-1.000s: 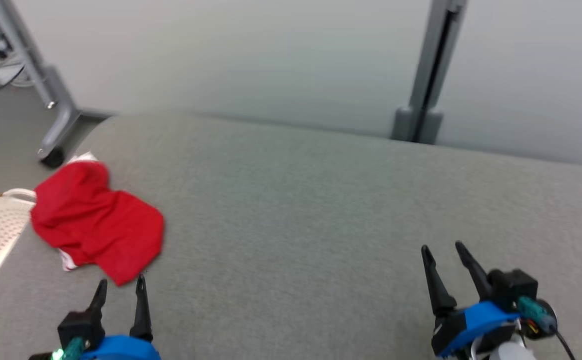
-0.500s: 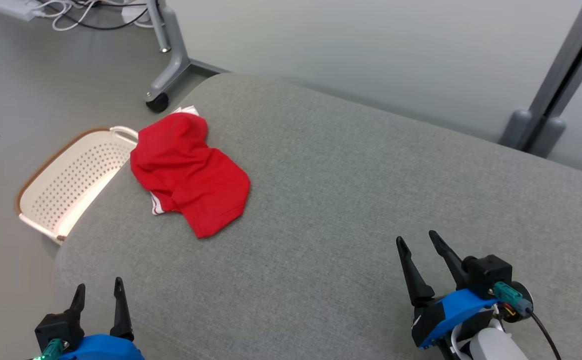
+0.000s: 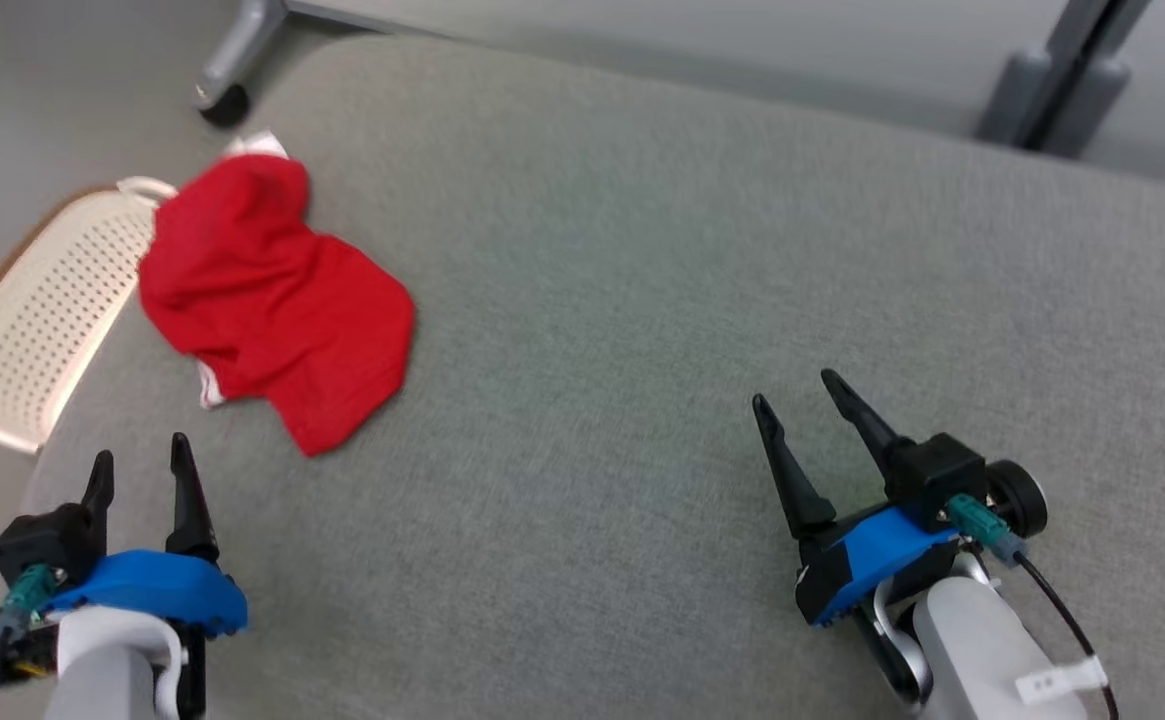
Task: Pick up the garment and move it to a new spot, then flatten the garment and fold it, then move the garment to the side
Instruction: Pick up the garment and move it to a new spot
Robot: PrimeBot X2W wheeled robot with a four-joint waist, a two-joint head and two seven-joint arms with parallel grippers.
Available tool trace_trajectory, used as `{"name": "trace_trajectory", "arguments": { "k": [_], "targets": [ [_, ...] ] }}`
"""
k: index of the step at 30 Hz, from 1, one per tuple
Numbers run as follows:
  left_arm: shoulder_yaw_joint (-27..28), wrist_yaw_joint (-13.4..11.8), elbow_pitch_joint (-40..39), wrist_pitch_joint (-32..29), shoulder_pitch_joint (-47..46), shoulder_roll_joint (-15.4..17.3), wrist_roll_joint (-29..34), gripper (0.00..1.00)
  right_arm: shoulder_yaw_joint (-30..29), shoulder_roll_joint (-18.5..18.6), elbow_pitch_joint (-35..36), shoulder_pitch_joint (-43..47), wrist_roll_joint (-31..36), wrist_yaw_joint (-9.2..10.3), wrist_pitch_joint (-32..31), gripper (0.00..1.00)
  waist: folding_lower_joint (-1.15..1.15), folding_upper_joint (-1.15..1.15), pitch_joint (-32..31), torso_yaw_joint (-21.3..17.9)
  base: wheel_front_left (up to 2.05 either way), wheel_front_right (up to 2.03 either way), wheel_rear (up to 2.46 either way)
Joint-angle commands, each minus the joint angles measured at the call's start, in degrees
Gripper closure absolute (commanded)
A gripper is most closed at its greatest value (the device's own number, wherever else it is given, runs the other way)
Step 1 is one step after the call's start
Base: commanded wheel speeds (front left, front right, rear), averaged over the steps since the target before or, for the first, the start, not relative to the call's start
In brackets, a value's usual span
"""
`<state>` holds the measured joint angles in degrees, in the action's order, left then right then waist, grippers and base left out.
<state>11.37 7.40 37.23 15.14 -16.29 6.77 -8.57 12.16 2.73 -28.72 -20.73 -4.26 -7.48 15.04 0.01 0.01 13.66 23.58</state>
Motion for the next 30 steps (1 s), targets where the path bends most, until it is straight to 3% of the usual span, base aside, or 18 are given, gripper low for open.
{"name": "trace_trajectory", "arguments": {
  "k": [1, 10, 19, 20, 21, 25, 30],
  "targets": [
    [-0.87, 0.09, 1.1, -0.01, -3.21, 0.91, -1.11, 0.0, 0.27, 0.31, 0.6, -1.46, 0.95, -0.02, 0.21, 0.0, -0.01, -0.01, 1.71, -0.95, 0.0, 0.0, 0.0],
    [-6.23, 0.1, 10.3, -0.01, -14.27, 8.65, -9.04, 0.0, 3.31, 0.36, 6.48, -5.47, 3.89, -0.02, 0.21, 0.0, -0.01, -0.01, 9.73, -7.83, 0.0, 0.0, 0.0],
    [-9.51, 0.11, 19.88, -0.01, -18.86, 11.24, -15.76, 0.0, 3.87, 0.26, 9.12, -6.5, 4.46, -0.02, 0.21, 0.0, -0.01, -0.01, 12.23, -11.49, 0.0, 0.0, 0.0],
    [-9.97, 0.11, 20.53, -0.01, -18.97, 11.66, -16.3, 0.18, 3.83, 0.27, 9.29, -6.42, 4.31, -0.03, 0.21, 0.0, -0.01, -0.01, 12.22, -11.8, 0.0, 0.0, 0.0],
    [-10.81, 0.11, 21.3, -0.02, -19.13, 11.87, -17.0, 1.0, 3.76, 0.27, 9.44, -6.33, 4.44, -0.03, 0.21, 0.0, -0.01, -0.01, 12.2, -12.01, 0.0, 0.0, 0.0],
    [-12.71, 0.12, 20.49, -0.02, -18.9, 11.99, -19.37, 1.0, 3.32, 0.27, 9.45, -5.42, 4.06, -0.02, 0.21, 0.0, -0.01, -0.01, 11.35, -12.52, 0.0, 0.0, 0.0],
    [-15.24, 0.12, 12.79, -0.01, -16.97, 12.38, -20.2, 1.0, 2.75, 0.28, 8.76, -4.24, 3.2, -0.02, 0.21, 0.0, -0.01, -0.01, 8.83, -13.26, 0.0, 0.0, 0.0]
  ]
}}
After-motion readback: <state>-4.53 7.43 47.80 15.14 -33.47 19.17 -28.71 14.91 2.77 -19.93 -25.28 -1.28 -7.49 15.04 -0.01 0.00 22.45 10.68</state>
